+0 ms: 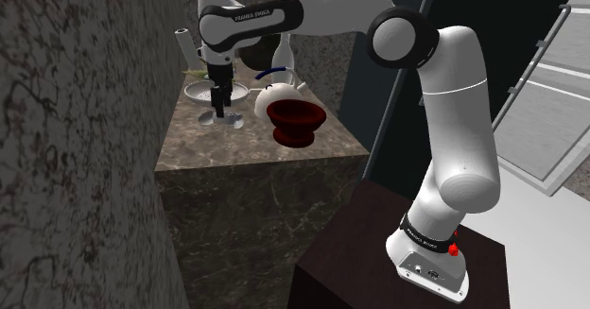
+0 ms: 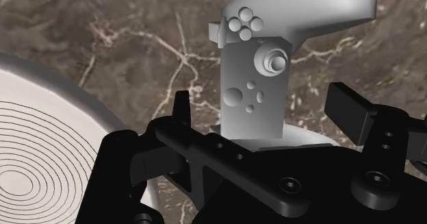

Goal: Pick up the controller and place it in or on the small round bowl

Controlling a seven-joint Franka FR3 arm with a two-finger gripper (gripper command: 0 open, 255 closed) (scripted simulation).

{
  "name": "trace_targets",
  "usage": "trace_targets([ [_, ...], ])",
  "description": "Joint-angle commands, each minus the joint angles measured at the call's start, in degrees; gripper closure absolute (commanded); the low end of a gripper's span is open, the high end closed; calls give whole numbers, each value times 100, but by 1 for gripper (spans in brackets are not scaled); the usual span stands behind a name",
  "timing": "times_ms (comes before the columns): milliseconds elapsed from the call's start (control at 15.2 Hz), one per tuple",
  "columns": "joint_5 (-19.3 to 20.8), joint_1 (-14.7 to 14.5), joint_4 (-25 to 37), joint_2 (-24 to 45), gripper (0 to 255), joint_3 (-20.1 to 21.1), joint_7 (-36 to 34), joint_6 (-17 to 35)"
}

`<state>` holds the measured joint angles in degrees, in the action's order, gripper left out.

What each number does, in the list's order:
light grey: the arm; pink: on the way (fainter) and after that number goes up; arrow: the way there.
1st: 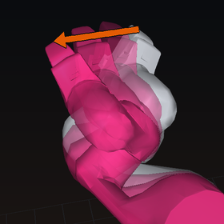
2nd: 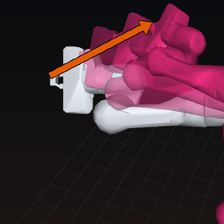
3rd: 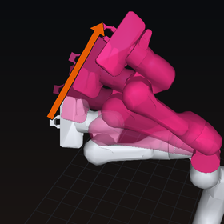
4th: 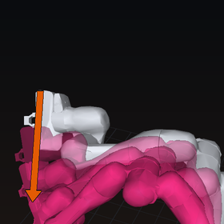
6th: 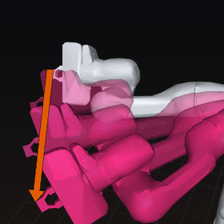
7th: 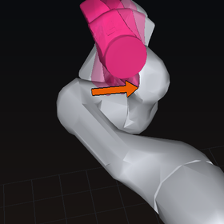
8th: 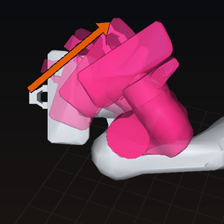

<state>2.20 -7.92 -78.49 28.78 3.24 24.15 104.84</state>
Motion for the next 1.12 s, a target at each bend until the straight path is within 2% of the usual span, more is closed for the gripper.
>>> trace_targets([
  [0,3,-2,-153,7,0,0,-7,163],
  [594,5,0,-249,24,0,-1,-8,275],
  [660,5,0,-249,24,255,-1,-8,275],
  [1056,5,0,-245,26,255,-1,-8,273],
])
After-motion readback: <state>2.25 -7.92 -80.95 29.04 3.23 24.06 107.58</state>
